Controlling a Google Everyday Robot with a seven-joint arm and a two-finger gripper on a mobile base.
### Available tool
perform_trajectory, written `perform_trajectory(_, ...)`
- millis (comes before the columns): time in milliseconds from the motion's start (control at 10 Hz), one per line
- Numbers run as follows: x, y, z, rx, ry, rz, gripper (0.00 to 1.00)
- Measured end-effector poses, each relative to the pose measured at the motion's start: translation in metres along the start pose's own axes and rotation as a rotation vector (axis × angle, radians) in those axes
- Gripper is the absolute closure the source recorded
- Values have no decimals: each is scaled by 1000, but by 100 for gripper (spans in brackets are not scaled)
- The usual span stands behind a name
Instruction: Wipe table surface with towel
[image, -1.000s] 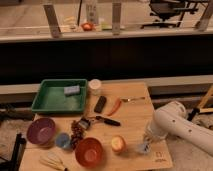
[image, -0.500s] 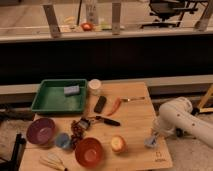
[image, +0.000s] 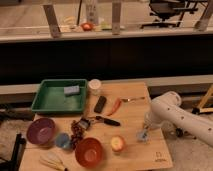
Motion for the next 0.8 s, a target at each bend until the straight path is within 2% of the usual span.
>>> perform_trajectory(200, -21, -5, -6, 33, -31, -63, 100)
perform_trajectory(400, -39, 3, -8, 41, -57, -97, 100)
perform_trajectory(600, -53, 26, -7, 23, -87, -106, 100)
perform_trajectory(800, -45, 44, -4, -7, -93, -85, 100)
